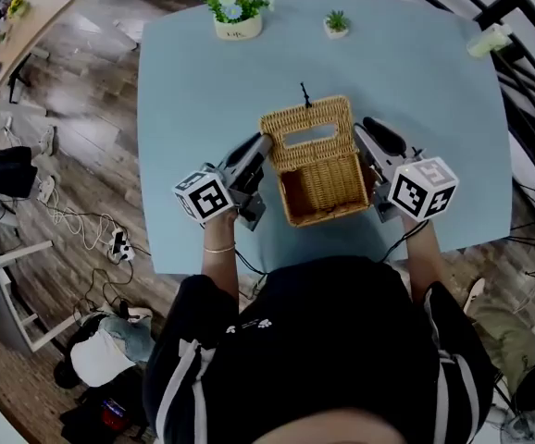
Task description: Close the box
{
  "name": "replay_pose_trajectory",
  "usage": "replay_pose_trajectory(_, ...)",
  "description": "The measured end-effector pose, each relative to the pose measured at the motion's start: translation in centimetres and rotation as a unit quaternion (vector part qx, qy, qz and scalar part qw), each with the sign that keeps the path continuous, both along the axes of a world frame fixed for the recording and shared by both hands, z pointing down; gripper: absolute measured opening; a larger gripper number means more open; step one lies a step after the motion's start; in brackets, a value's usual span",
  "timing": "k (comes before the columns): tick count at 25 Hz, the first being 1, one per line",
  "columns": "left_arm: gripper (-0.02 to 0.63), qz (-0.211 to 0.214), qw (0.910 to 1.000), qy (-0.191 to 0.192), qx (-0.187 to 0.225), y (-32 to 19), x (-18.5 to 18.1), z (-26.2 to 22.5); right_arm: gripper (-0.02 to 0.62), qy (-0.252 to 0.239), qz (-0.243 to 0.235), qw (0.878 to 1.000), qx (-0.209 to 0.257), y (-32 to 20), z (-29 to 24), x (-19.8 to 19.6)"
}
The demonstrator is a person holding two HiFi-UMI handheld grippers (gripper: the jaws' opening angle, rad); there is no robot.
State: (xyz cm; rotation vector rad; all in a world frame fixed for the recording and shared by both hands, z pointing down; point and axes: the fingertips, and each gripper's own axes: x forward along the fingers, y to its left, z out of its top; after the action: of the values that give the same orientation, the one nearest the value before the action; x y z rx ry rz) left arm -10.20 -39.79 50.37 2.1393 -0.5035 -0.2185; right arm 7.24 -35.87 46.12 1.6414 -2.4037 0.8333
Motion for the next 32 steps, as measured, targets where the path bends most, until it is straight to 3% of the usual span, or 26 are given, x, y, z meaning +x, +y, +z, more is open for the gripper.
replay_pose_trajectory(5, 0.052, 0.023, 0.9969, -0.027, 0.07, 1.2, 0.0, -1.4, 0.124, -0.005, -0.014, 1.0, 0.0, -0.4, 0.6, -0.1)
replay_pose_trajectory(19, 0.054, 0.057, 0.9764, -0.097, 0.184, 4.2, 0.4, -3.2, 0.129, 0.018, -0.065, 0.998, 0.019, 1.0, 0.0, -0.2)
replay_pose_trajectory(27, 0.055, 0.036, 0.9698, -0.126, 0.206, 5.5, 0.2, -3.6, 0.127, 0.017, -0.102, 0.994, 0.026, 2.8, -0.7, -1.4)
replay_pose_trajectory(32, 0.069, 0.005, 0.9712, -0.138, 0.195, 6.2, 0.1, -3.7, 0.127, 0.017, -0.107, 0.994, 0.028, 3.6, -0.8, -1.4)
